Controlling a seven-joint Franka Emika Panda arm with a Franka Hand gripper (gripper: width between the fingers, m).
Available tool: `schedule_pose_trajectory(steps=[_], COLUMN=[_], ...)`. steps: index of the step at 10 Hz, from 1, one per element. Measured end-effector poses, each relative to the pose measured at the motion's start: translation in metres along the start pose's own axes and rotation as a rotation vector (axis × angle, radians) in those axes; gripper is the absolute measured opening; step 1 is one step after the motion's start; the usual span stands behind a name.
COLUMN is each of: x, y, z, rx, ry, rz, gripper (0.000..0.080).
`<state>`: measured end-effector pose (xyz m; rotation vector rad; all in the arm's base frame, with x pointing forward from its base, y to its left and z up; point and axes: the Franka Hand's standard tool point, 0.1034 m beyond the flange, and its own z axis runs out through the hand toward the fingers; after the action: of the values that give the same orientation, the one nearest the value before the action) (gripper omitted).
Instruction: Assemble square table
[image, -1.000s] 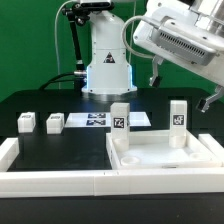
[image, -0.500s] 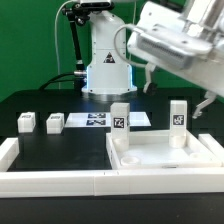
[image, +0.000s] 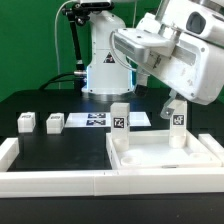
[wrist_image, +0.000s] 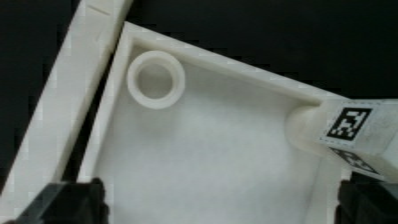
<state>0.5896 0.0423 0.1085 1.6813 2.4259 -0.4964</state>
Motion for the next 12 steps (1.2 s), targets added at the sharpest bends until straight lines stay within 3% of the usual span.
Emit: schedule_pose_trajectory(steps=[4,5,6,7,9,10,12], x=[0.002,-0.008,-0.014,-0.015,-0.018,-0.017,-0.014], y=[0.000,-0.003,-0.007,-0.019,-0.029,-0.033,-0.030], z=[0.001,0.002,0.003,0.007,0.011,0.013,0.012], rx=[0.004,0.008,-0.008,-0.002,0.044,0.086,0.081], ry=[0.012,0.038,0.064,0.080,0.085,0.080,0.083], rz=[0.266,0.388,0.531,0.700,0.951,1.017,1.101], gripper=[0.0649,0.0649,0.0649,0.0649,0.0649,0.0649,0.0649])
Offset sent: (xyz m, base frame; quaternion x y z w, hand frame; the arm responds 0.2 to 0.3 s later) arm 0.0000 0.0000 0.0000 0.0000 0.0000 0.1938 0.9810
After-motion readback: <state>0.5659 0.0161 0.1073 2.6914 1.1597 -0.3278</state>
